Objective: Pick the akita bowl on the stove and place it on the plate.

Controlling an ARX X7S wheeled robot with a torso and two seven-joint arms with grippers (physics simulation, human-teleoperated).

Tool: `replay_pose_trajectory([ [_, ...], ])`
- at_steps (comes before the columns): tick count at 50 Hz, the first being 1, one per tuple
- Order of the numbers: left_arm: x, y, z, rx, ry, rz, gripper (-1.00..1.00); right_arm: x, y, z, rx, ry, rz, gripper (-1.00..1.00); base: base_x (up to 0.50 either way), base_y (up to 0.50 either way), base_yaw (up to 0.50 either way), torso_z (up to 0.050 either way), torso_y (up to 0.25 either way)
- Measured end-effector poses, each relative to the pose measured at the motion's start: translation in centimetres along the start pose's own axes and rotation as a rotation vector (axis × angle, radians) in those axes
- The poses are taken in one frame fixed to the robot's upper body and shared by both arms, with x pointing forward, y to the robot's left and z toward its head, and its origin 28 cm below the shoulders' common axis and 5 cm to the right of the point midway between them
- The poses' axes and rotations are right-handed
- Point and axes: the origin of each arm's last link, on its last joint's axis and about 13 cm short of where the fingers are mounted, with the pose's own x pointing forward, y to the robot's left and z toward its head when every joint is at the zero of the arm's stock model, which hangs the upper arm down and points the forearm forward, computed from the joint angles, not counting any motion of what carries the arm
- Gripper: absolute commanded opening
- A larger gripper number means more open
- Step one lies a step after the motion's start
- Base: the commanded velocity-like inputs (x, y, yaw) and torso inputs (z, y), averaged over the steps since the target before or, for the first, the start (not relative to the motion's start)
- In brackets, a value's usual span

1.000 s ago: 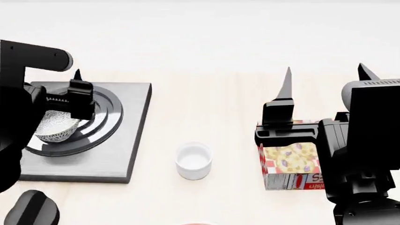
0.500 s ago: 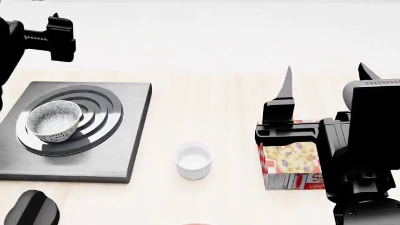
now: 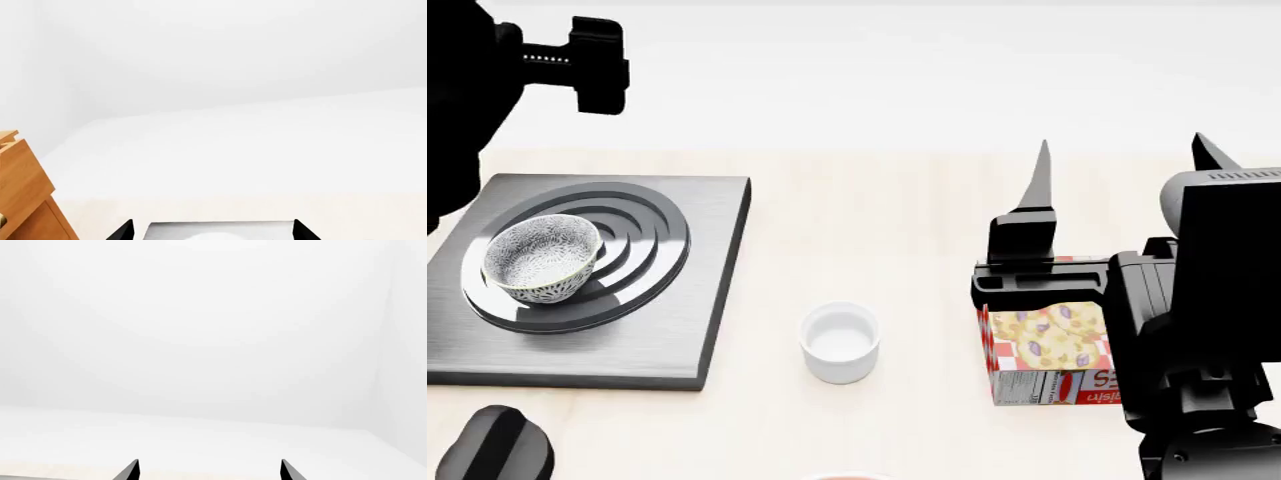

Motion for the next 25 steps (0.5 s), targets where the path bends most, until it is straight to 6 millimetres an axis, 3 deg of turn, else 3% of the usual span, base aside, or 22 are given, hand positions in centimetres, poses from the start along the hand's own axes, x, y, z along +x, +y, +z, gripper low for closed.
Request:
replay_pose_trajectory([
  [25,0.56,-0.21,-0.04,-0.100,0.026,-0.045,1.00,0.00,0.01,-0.03,0.007,0.002,0.003,1.00,0.00,0.00,0.00,0.000,0.000],
])
